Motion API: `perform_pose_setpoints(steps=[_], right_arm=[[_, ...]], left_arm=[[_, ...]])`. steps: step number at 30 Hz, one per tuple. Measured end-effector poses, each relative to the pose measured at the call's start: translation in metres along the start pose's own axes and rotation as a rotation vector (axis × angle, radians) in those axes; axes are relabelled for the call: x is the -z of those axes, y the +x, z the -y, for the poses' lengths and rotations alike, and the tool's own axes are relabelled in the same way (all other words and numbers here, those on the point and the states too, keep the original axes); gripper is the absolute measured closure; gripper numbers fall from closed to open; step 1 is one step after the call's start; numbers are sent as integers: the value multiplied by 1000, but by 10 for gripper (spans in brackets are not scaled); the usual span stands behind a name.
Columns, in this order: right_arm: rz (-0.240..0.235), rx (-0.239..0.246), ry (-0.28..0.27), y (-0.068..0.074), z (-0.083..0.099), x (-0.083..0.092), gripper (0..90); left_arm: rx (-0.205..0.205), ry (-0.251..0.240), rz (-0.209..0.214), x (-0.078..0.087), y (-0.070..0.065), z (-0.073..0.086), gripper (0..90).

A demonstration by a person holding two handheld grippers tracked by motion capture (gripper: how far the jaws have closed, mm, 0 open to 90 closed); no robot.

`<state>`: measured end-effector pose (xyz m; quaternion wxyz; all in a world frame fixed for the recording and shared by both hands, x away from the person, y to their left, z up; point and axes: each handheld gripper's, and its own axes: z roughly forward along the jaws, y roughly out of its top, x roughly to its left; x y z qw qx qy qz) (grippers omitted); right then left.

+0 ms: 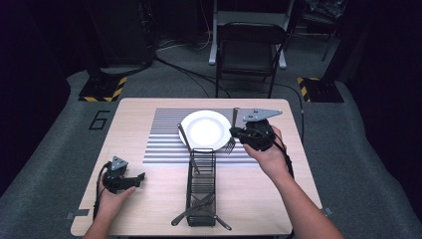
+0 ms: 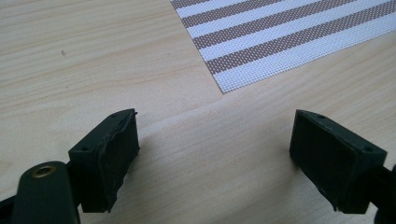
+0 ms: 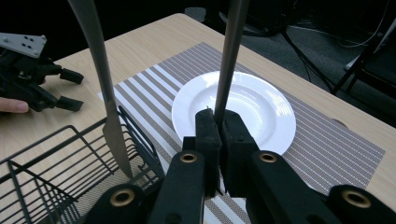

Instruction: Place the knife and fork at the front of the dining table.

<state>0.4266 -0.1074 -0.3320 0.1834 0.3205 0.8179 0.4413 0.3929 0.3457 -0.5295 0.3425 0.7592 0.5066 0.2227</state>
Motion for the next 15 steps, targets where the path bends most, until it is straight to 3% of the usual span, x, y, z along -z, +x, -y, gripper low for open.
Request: perform_pose_setpoints(steps=[15], right_arm=[[51, -7, 17, -11, 24, -23, 870]], left_arm=[[1, 5, 4, 0, 0, 0, 156]])
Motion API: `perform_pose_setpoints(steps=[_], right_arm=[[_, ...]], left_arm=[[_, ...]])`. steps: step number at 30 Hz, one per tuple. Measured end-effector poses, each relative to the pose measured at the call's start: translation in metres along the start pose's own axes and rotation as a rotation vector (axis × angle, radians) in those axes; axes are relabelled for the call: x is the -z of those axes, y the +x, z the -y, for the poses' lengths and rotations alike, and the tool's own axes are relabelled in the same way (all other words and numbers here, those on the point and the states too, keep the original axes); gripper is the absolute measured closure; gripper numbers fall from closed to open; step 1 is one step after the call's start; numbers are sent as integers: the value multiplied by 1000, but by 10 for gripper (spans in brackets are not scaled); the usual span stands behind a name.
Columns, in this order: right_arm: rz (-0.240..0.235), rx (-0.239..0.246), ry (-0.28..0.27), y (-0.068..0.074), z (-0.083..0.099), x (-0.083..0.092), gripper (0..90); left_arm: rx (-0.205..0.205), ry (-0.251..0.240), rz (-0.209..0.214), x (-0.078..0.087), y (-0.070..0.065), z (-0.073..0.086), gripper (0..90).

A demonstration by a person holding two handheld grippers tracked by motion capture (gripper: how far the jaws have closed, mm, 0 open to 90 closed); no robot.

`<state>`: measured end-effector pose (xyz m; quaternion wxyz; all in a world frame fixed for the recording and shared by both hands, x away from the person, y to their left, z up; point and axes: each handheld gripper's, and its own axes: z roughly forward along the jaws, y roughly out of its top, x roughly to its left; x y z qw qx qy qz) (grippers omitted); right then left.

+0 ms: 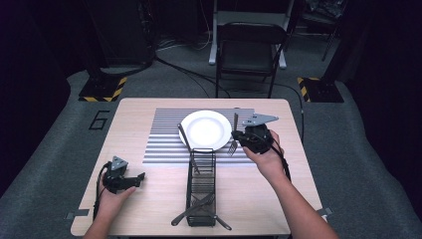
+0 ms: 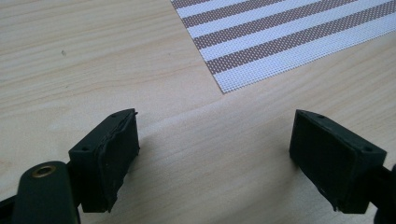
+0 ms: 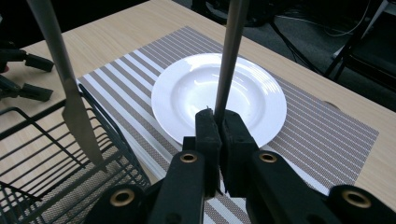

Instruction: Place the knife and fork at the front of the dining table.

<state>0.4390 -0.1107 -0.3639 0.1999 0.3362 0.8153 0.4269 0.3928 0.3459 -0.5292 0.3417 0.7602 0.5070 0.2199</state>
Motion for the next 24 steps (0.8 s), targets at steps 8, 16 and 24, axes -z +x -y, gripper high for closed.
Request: perform_pose_setpoints(steps=[8, 16, 24], right_arm=[[26, -20, 10, -5, 15, -14, 870], [52, -56, 45, -14, 32, -28, 870], [80, -69, 72, -21, 47, -40, 870]], left_arm=[[1, -1, -1, 0, 0, 0, 156], [0, 0, 1, 0, 0, 0, 156], [1, -3, -1, 0, 0, 0, 156]])
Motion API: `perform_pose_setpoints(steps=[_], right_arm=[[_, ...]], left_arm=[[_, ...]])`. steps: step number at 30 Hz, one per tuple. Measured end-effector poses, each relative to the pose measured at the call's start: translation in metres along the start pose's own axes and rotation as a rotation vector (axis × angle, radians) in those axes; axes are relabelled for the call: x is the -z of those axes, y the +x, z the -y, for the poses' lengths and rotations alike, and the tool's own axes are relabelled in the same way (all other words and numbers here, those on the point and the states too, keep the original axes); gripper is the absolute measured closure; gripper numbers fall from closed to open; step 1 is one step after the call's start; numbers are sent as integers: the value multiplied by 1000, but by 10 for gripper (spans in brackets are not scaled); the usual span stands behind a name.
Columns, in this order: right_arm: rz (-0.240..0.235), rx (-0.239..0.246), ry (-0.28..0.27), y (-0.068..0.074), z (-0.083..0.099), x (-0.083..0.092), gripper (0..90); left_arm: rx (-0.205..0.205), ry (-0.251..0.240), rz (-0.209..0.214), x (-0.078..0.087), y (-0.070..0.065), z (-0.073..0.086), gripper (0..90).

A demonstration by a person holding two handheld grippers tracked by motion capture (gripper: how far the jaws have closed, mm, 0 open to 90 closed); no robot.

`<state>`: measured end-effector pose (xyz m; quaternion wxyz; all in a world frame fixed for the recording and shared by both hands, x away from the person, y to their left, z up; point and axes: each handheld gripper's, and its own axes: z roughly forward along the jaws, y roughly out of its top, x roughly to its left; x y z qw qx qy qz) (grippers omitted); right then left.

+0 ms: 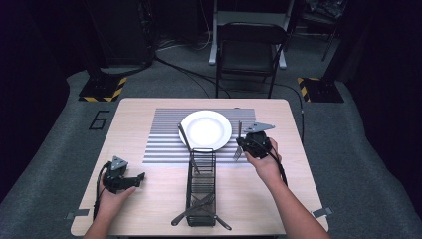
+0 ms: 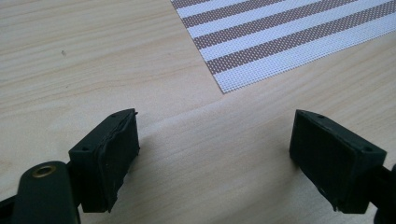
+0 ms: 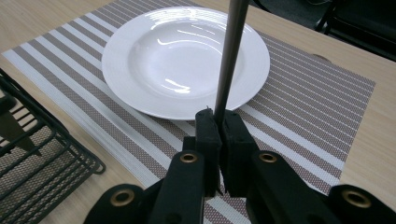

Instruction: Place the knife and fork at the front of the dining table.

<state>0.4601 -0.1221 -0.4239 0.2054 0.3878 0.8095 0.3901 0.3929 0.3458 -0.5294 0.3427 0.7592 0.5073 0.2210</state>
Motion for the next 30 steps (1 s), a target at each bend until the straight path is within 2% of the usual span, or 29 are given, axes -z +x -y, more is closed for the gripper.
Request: perform_pose_setpoints(steps=[5, 13, 17, 19, 25, 30], right_arm=[[11, -18, 13, -3, 6, -7, 870], [19, 5, 34, -7, 8, -16, 869], [23, -29, 21, -10, 9, -20, 864], [32, -25, 16, -12, 9, -23, 859], [60, -72, 11, -16, 9, -31, 850], [84, -137, 8, -21, 9, -38, 847]], left_arm=[[-1, 1, 0, 0, 0, 0, 156], [0, 1, -1, 0, 0, 0, 156], [0, 3, 1, 0, 0, 0, 156], [0, 3, 1, 0, 0, 0, 156], [0, 1, -1, 0, 0, 0, 156], [0, 1, 0, 0, 0, 0, 156]])
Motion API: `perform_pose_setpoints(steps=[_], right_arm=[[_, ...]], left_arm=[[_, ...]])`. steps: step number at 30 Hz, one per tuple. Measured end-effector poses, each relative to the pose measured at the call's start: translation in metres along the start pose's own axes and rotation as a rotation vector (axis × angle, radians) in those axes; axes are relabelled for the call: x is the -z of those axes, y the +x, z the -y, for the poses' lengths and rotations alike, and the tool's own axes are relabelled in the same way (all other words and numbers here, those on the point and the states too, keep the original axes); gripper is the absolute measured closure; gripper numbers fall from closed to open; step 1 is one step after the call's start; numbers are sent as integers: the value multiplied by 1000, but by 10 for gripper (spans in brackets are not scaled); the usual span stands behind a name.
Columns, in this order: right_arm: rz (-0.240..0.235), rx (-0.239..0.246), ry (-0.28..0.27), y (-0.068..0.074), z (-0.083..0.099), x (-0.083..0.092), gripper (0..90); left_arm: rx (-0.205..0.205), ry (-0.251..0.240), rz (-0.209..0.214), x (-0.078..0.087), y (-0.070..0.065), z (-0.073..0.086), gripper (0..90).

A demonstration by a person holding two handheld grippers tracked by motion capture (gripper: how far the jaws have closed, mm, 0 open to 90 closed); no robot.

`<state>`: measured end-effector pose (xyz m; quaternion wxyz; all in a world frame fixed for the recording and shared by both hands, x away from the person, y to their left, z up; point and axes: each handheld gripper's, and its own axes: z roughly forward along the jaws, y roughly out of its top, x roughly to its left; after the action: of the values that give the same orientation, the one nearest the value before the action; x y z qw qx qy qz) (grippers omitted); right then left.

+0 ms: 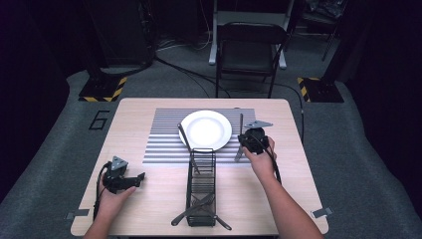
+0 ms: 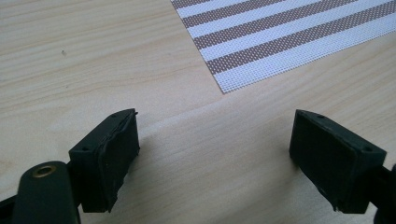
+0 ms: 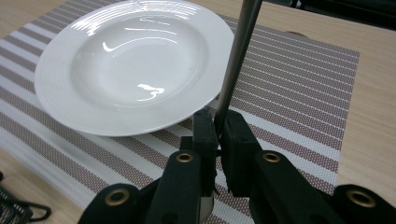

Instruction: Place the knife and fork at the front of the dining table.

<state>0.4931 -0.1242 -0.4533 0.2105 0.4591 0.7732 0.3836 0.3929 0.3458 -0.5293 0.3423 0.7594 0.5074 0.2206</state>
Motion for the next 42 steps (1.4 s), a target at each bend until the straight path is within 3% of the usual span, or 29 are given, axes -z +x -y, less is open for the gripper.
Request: perform_pose_setpoints(steps=[6, 9, 11, 19, 27, 36, 38, 42], right_arm=[[25, -91, 0, -6, 1, -11, 842], [17, -161, 4, -10, 1, -14, 853], [18, -183, -2, -12, -1, -16, 860], [61, -193, 3, -12, -7, -24, 871], [99, -298, 1, -18, -4, -30, 873], [148, -348, -2, -20, -2, -37, 872], [161, -353, -2, -18, -2, -39, 872], [186, -317, 9, -16, -7, -43, 873]], left_arm=[[0, -1, -1, 0, 0, 0, 156], [0, 1, 0, 0, 0, 0, 156], [0, -1, -1, 0, 0, 0, 156], [0, 1, 0, 0, 0, 0, 156], [0, 1, 0, 0, 0, 0, 157], [-1, 1, 0, 0, 0, 0, 157], [-1, 1, 1, 0, 0, 0, 156], [-1, 2, 1, 0, 0, 0, 156]])
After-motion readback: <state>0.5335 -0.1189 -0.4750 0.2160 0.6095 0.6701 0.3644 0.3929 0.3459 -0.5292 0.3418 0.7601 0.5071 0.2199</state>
